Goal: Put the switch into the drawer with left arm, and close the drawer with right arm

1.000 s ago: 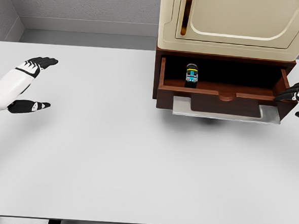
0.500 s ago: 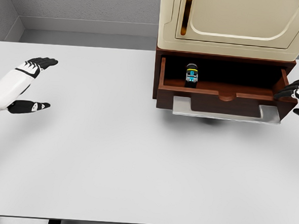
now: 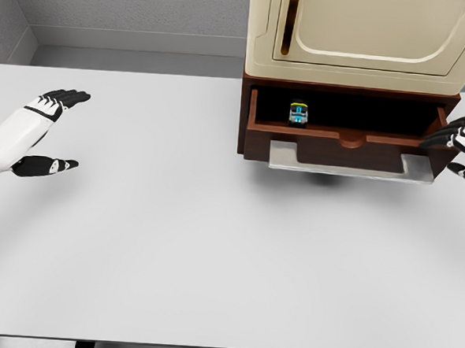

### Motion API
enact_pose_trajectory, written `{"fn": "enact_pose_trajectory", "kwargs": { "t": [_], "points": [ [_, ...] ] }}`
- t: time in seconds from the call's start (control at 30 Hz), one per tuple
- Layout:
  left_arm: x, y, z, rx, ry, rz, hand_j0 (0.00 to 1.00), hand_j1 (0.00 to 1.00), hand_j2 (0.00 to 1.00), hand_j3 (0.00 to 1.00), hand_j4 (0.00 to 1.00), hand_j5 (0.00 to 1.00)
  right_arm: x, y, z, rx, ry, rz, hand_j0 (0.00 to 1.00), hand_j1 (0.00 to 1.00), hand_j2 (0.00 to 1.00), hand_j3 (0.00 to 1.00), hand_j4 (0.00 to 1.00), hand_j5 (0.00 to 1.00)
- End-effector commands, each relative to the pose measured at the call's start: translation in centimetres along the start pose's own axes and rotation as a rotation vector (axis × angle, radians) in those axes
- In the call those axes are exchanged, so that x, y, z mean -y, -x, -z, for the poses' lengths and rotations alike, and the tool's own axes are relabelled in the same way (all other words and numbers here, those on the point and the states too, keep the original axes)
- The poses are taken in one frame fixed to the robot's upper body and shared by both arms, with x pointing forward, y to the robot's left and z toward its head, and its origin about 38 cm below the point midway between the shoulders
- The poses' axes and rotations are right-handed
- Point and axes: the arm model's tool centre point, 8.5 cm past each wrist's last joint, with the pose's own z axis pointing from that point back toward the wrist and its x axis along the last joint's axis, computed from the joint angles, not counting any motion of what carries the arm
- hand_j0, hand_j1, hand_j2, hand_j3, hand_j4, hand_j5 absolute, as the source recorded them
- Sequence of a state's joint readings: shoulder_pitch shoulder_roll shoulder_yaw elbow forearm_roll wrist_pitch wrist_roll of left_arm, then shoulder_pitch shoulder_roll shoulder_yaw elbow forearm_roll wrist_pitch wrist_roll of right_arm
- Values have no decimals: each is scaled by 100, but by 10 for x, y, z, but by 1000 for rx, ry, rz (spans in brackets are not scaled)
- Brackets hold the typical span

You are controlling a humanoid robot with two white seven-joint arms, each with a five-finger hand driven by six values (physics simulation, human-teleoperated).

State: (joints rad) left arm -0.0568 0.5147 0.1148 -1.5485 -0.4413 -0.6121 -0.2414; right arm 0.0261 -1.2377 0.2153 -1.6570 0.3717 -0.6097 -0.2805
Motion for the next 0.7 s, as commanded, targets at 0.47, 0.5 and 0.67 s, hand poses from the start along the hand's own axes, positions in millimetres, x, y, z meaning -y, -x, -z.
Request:
{"fn": "enact_pose_trajectory", "kwargs": {
  "t": [0.47,0.5,0.67],
  "points": [
    [-1,0,0,1,-6,-6,100,100,100,100,100,100,16,-8,0,38,-23,-26,57,57,57,57,57,57],
    [-1,0,0,1,-6,-6,100,100,100,100,100,100,16,-8,0,40,-27,-27,56,56,56,56,56,56],
    [-1,0,0,1,-6,-6,100,100,100,100,100,100,16,-8,-2,40,-36,-25,35,35,35,35,35,35]
  ]
}}
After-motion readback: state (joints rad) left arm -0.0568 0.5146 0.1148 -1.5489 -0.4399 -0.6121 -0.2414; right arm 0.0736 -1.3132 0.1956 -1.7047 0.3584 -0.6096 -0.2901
